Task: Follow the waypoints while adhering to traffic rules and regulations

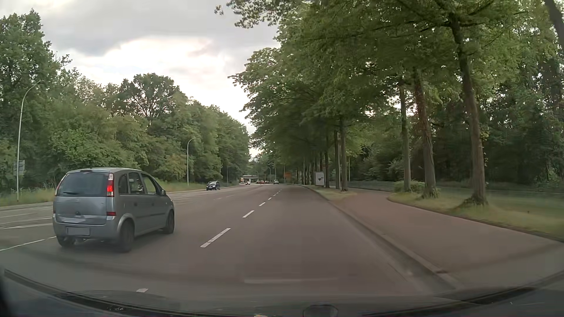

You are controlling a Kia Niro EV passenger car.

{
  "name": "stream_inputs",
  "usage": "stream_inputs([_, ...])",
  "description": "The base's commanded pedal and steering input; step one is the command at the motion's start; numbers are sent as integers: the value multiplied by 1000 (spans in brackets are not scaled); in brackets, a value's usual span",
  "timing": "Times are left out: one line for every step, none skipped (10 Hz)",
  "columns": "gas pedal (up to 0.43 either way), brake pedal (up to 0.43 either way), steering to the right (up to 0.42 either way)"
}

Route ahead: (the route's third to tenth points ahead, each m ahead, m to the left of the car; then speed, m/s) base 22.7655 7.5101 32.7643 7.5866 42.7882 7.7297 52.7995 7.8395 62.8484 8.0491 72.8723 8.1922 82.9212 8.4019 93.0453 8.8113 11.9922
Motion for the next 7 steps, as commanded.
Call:
stream_inputs([130, 0, -1])
stream_inputs([130, 0, -1])
stream_inputs([130, 0, -1])
stream_inputs([138, 0, -1])
stream_inputs([138, 0, -1])
stream_inputs([138, 0, -1])
stream_inputs([138, 0, 0])
